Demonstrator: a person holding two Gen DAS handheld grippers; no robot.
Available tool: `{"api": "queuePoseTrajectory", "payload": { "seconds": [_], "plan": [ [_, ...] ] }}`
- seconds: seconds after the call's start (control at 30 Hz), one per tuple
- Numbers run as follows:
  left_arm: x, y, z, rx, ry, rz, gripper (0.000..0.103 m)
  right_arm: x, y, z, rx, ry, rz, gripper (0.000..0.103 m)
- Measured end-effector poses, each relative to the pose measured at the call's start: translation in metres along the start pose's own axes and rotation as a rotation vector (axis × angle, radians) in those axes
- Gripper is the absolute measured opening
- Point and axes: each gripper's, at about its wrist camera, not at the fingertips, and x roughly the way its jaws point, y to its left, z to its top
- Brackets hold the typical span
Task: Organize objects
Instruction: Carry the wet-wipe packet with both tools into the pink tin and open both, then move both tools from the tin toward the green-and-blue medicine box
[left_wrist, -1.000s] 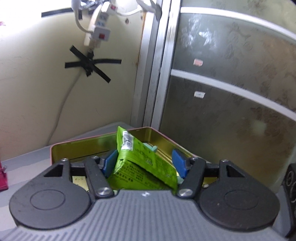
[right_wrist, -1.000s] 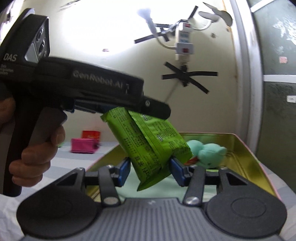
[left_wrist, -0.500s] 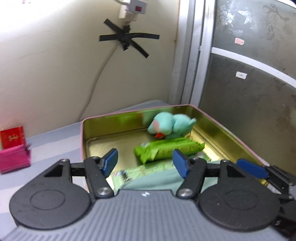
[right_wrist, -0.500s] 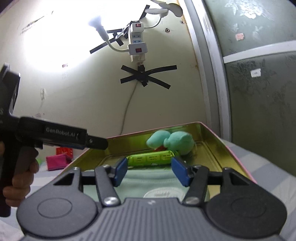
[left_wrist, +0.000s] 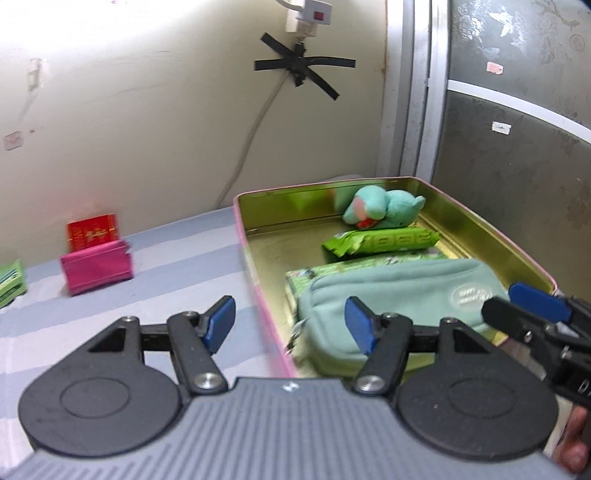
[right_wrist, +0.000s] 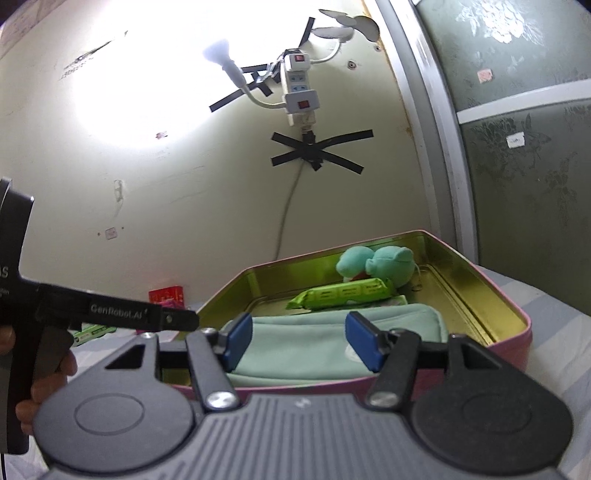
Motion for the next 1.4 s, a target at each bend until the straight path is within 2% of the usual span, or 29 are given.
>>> {"api": "queuePoseTrajectory", "payload": {
  "seconds": [0.4, 0.77, 0.9, 1.07, 1.2, 1.27, 1.33, 1.4],
  "plan": [
    [-0.033, 0.059, -0.025, -0.045, -0.020, 0.121, 0.068, -0.010, 0.044, 0.011, -0.057, -0.006, 0.066, 0.058],
    [-0.062, 0.171, -0.060, -0.134, 0.002, 0.352, 0.068, 0.031, 0.132, 0.013, -0.163, 0.066, 0.210, 0.060],
    [-0.068, 0.214, -0.076, -0.174, 0.022, 0.430, 0.068, 0.056, 0.167, 0.005, -0.168, 0.123, 0.287, 0.060],
    [-0.072, 0.271, -0.096, -0.218, 0.034, 0.544, 0.068, 0.099, 0.211, -0.009, -0.168, 0.248, 0.382, 0.060],
    [-0.078, 0.319, -0.114, -0.321, 0.011, 0.625, 0.068, 0.129, 0.253, -0.022, -0.230, 0.321, 0.419, 0.060],
    [-0.079, 0.335, -0.125, -0.400, -0.007, 0.624, 0.068, 0.145, 0.275, -0.028, -0.275, 0.346, 0.433, 0.060],
    [-0.082, 0.348, -0.129, -0.474, -0.005, 0.564, 0.068, 0.165, 0.296, -0.032, -0.281, 0.369, 0.459, 0.060],
    [-0.088, 0.348, -0.127, -0.481, -0.043, 0.552, 0.068, 0.188, 0.312, -0.031, -0.258, 0.389, 0.471, 0.060]
  ]
}}
